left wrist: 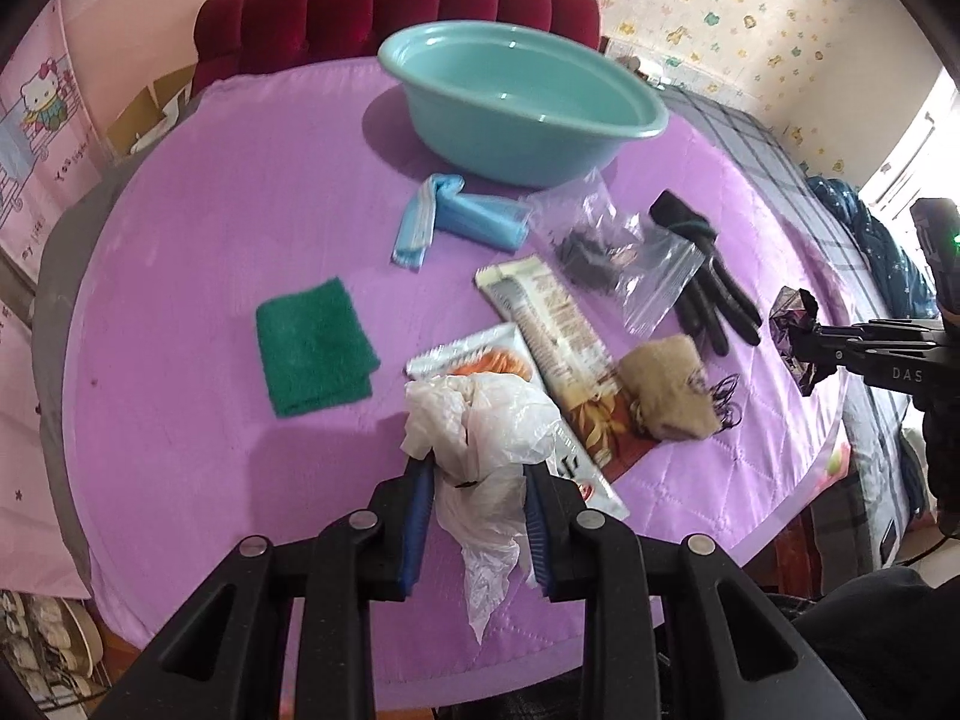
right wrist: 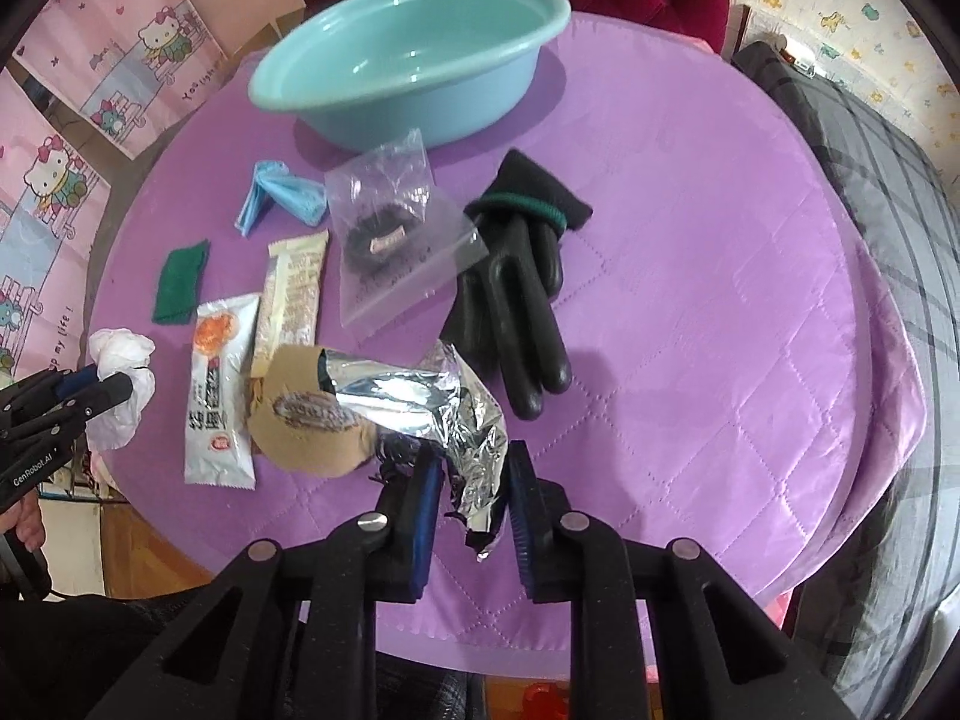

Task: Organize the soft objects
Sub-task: 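Carry the tissue and foil wrapper over the teal basin with both tools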

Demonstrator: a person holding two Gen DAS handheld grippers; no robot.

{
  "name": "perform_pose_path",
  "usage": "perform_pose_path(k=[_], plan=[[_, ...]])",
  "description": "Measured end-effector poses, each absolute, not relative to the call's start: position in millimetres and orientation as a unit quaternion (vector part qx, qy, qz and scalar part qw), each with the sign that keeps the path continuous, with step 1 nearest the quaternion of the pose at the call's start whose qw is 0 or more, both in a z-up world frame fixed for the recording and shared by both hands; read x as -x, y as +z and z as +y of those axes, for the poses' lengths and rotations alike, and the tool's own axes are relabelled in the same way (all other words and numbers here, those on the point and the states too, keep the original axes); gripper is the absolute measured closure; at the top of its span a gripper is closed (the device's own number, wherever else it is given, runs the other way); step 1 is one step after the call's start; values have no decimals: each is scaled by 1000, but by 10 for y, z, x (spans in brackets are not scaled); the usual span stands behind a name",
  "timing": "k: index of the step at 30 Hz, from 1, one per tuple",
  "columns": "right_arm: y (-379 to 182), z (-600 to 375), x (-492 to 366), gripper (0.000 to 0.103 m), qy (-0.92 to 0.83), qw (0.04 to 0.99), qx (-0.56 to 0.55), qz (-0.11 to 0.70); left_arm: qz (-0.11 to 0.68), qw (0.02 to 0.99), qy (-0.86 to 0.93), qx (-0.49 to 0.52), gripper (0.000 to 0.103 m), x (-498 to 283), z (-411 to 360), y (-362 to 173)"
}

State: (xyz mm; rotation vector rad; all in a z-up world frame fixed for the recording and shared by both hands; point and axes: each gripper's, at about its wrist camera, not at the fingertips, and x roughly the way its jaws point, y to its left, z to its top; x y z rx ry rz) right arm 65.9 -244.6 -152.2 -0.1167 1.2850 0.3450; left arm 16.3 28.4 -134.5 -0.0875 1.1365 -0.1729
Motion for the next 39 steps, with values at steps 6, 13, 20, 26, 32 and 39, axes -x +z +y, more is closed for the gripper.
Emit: perform_pose_path(k=[6,13,20,26,32,39], plan=[[-1272,-2406,-757,81,157,801,48,576,520,849,-89,32,73,-320,237,-1141],[-1019,-2336,-937,81,159,815,46,556,501,859,-101,26,73,-565,187,-878],[-817,-2222,-1148,81,158,826,47,539,487,866,-111,17,73,-830,114,-680],[-685,-2149,-1359,81,160,833,42,527,478,870,-117,6,73,-1083,75,-576],[-587,-2058,-1601,81,163,838,39,519,474,872,-124,-4,73,-1376,-6,-537],[-502,-1940,-1960,81,164,843,40,510,468,873,-133,-13,73,-1770,-80,-504]])
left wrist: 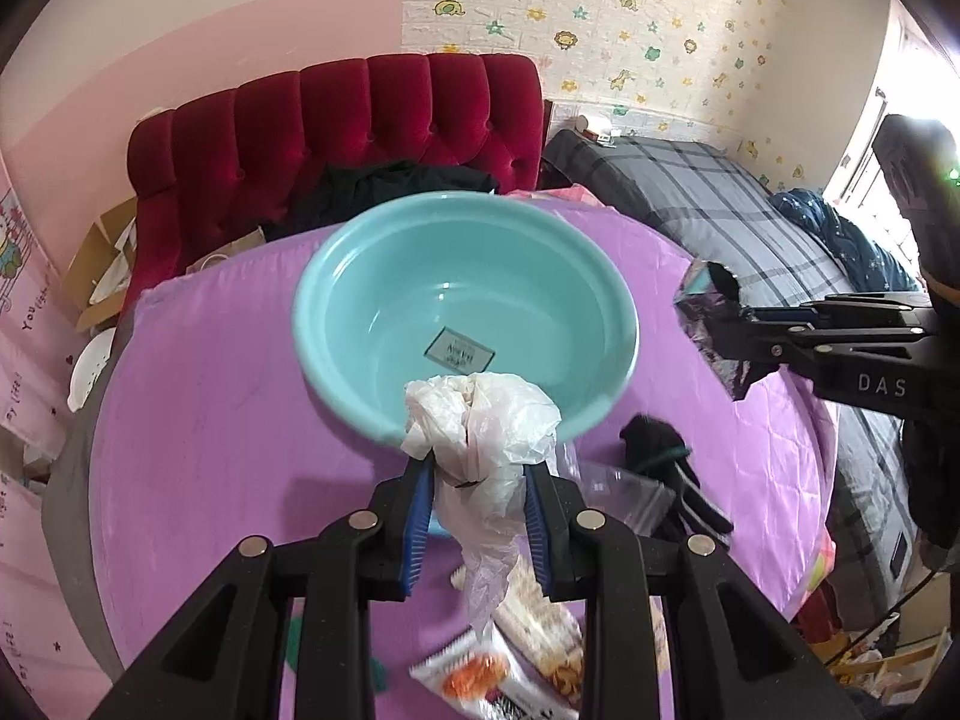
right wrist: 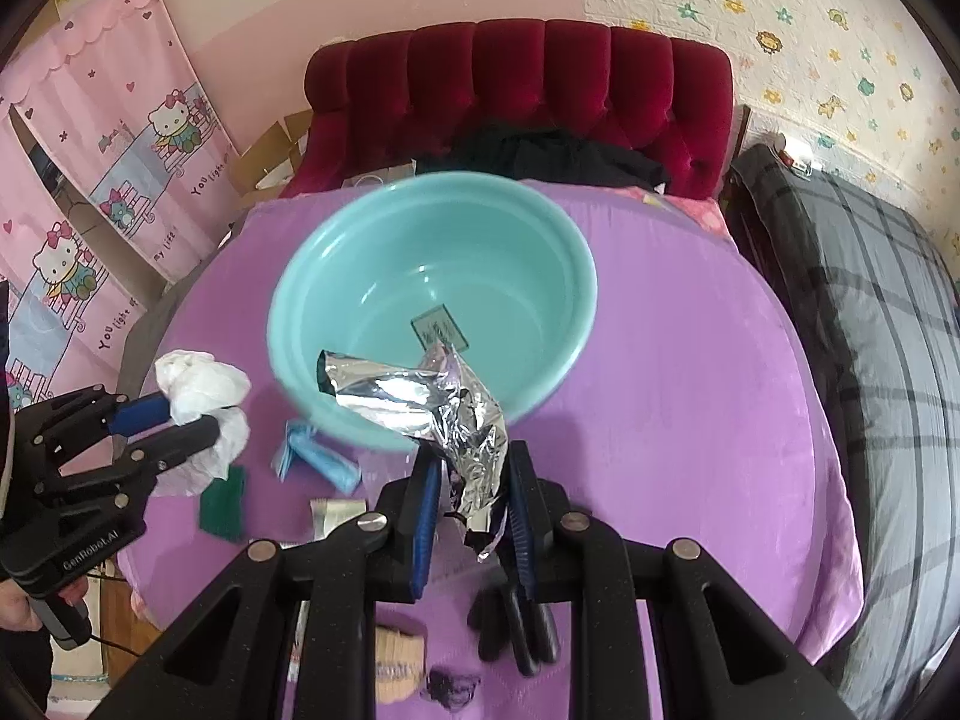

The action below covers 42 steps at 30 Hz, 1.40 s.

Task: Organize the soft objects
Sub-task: 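Carry the tissue and foil wrapper over the teal basin with both tools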

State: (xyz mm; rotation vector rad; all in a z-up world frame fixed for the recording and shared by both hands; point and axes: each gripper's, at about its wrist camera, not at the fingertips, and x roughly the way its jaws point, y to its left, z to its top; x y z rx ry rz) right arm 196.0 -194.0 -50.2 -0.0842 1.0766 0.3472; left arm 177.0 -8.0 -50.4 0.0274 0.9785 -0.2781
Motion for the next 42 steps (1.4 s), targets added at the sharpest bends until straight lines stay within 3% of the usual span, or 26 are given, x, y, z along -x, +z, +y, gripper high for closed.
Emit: perform_pose_path(k=[13,42], plan=[[-633,-1730,-2587,80,158,843,24,513,465,872,-146,-28,73,-2370,-166,-611],[-1648,-1512,-3430,76,140,811,-23,568,508,848,-145,-34,72,-3138,-294,-1481]])
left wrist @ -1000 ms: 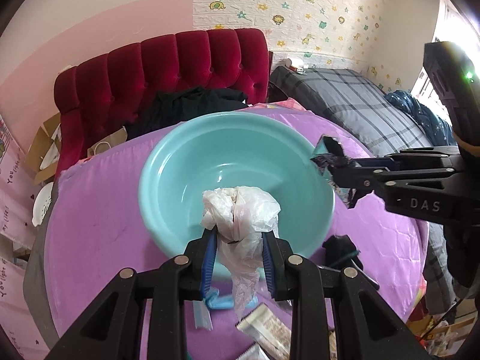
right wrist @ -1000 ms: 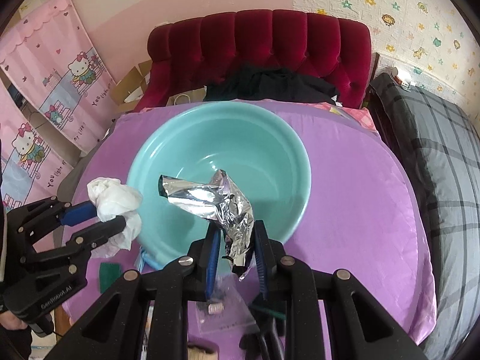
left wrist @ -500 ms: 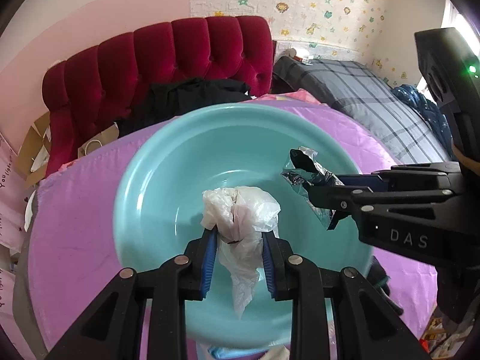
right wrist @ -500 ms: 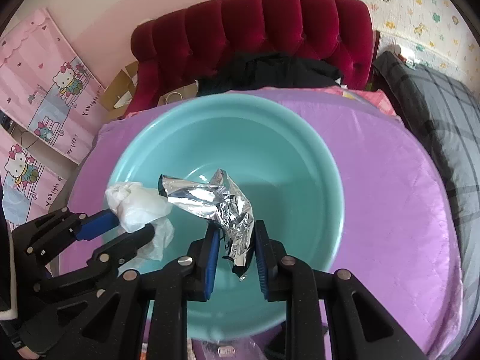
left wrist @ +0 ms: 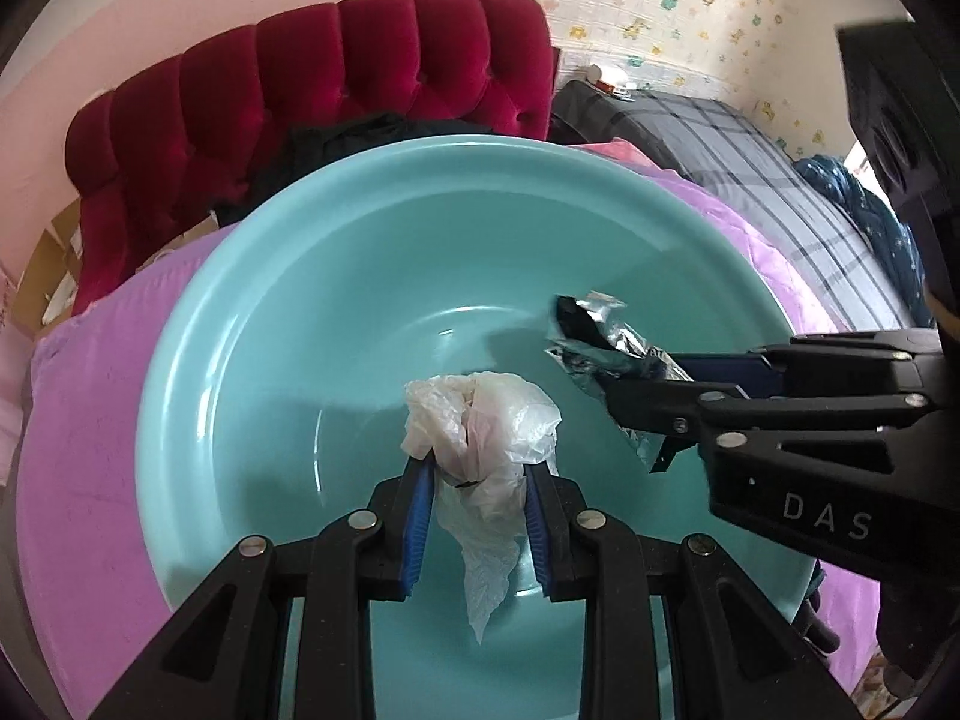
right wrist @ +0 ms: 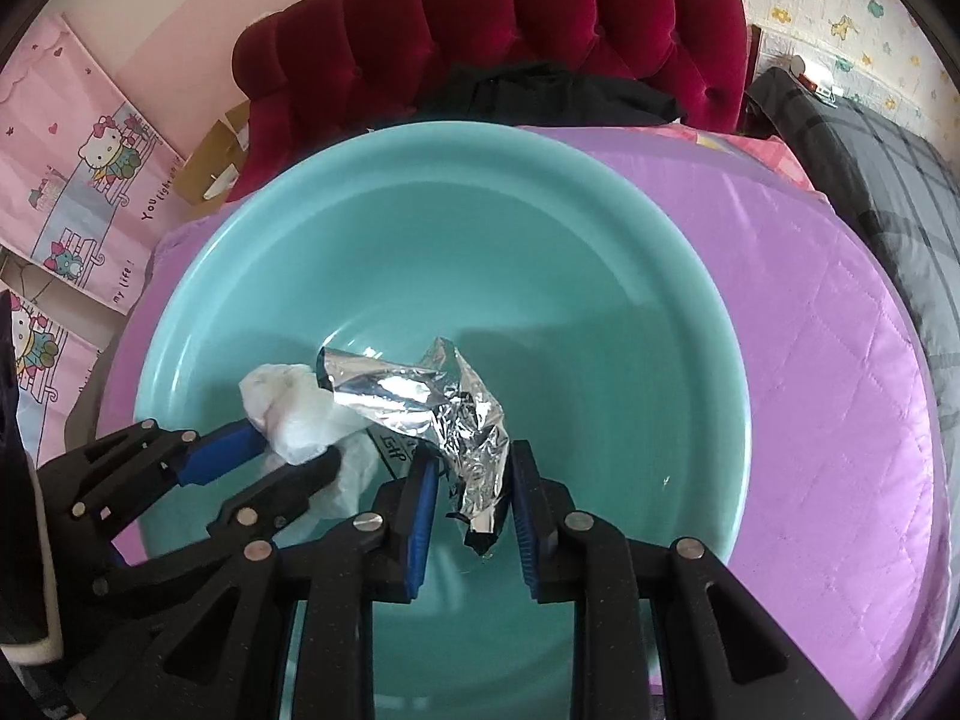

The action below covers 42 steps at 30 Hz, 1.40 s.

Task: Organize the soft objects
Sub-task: 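Carry the tissue and foil wrapper over the teal basin with both tools, then open both tools to drop the tissue and foil into the basin, then move both tools back toward the remaining items on the table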

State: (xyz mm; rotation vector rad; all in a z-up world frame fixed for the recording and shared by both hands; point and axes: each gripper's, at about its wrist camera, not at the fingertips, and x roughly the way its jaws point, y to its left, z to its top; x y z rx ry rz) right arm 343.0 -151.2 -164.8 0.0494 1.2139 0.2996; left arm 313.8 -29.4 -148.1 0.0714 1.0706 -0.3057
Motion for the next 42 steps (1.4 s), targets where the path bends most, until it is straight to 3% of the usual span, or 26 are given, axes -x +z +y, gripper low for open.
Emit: perform_pose_path(k=[3,6,8,9,10,11,13,17,42], plan=[[-1616,-1499,-3434,69,146,812,-23,564,507,849,-143,-34,65,-3131,-292,-1451],[-1571,-1508,-3417,61,141,818,-21,558,507,851,-135,-40,37,-3104,-284,-1425],[-1537,-1525,-3405,53,136,821,-23,554,499,857,-125,-42,11,-3093,-271,-1382],[-1521,-1529,-3401,51,135,821,-26,553,492,861,-118,-43,9,-3074,-257,-1352],[-1504,-1532,-3392,44,137,821,-30,553,488,865,-113,-43,4,-3061,-244,-1327],[-1488,-1532,-3383,29,135,822,-31,552,484,868,-105,-44,0,-3047,-228,-1303],[-1450,-1531,-3364,14,130,827,-32,547,482,870,-97,-39,0,-3018,-190,-1270],[-1353,-1557,-3278,0,121,836,-32,534,484,869,-99,-30,0,-2920,-167,-1225],[-746,-1703,-2171,0,98,857,-15,506,454,888,-58,-54,0,-1822,-15,-638]])
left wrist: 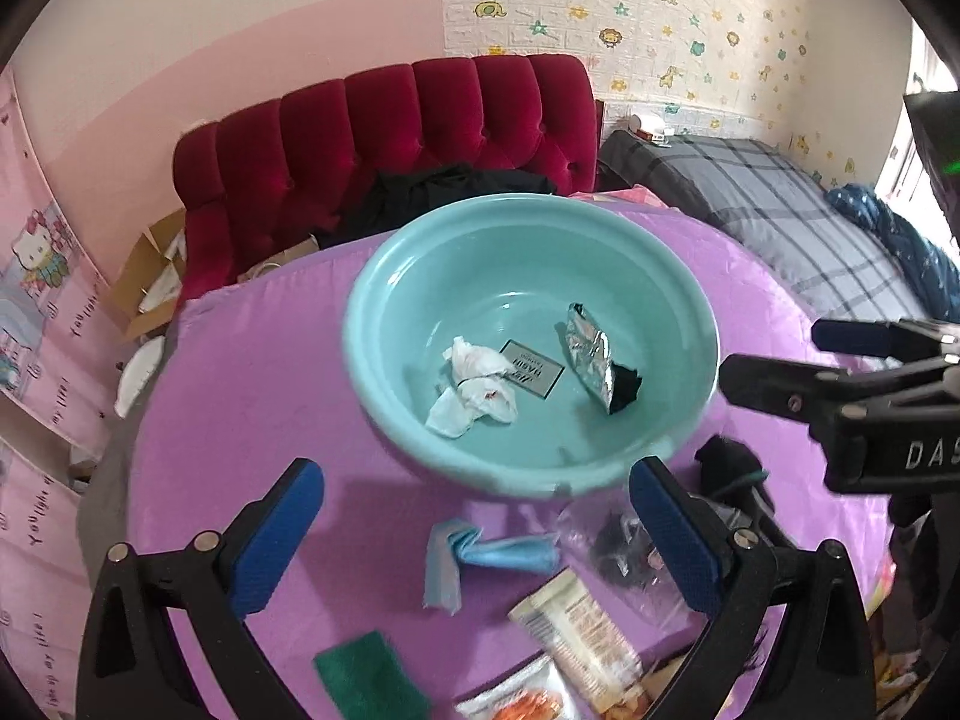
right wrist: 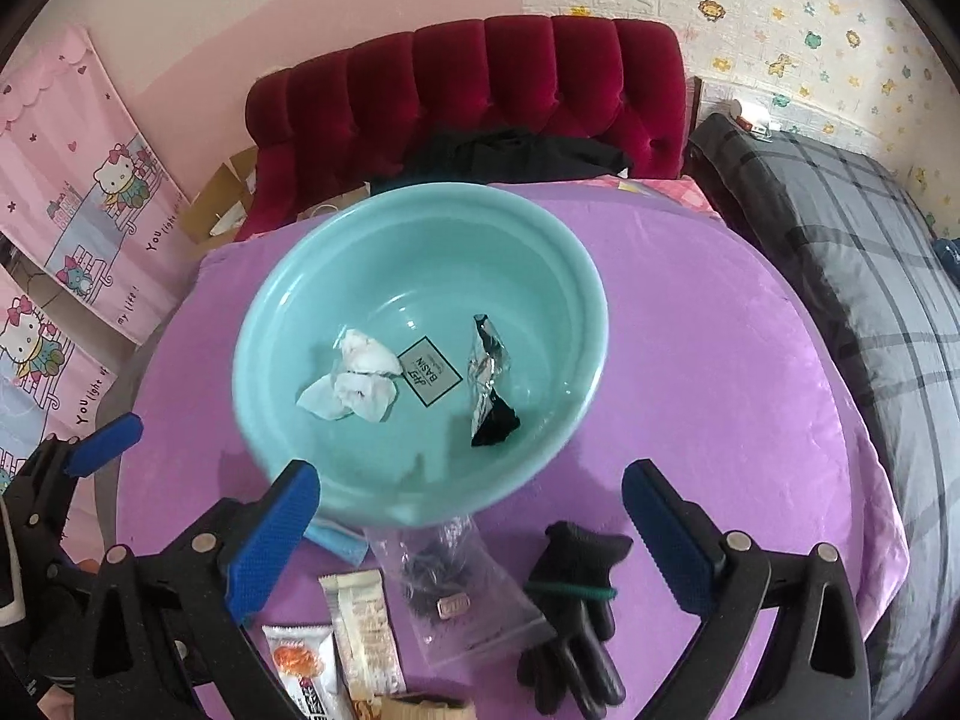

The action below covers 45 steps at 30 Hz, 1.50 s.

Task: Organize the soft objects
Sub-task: 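Move both tools back toward the remaining items on the table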

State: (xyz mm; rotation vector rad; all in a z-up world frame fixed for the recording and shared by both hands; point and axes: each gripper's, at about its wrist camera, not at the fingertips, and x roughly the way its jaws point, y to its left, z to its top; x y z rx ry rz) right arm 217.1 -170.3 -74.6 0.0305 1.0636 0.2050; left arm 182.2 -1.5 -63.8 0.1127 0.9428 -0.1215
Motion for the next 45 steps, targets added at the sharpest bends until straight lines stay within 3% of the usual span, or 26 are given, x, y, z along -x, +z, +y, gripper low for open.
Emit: perform_pose_path(k=[21,45], plan=[[-812,-1672,-1322,0,107,854,5,509,442,896,-23,-25,0,-904,137,-696],[-1580,-1677,-835,0,106,828,19,550,486,874,-5,-2,0,-324,186,-1410]])
